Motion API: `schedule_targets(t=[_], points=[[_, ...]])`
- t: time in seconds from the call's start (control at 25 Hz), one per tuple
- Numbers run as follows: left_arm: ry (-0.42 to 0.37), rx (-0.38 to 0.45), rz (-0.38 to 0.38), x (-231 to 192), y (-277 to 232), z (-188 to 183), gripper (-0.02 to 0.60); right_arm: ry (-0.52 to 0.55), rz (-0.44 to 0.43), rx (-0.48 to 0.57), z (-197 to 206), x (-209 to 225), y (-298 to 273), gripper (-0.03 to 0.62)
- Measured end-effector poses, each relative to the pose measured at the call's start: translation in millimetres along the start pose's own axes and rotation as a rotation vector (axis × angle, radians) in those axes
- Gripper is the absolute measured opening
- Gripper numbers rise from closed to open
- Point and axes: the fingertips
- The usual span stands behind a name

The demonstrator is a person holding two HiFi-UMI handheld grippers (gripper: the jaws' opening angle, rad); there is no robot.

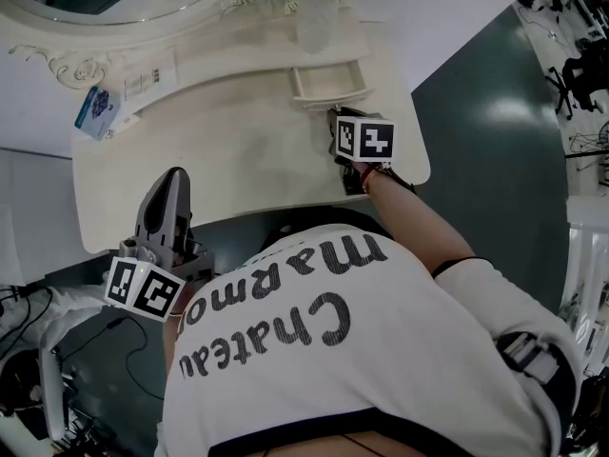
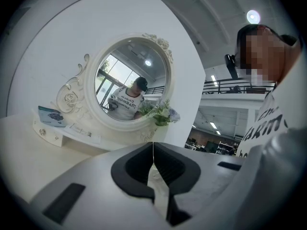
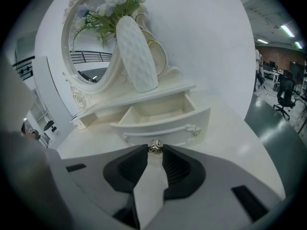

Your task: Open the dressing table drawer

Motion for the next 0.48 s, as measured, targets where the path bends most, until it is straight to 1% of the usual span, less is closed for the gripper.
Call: schedule_targets(t=[0.48], points=[[0.004, -0.002, -0.004, -0.7, 5.7, 0.6, 0.024, -0.002, 0.004, 0.002, 2.8, -1.4, 2.9, 0.107]])
Point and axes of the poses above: the fingertips, and each gripper's own axes: y backward along the fingers, x to its right, z out of its underside, and after that the axes turned 10 degrees about x, right-handed
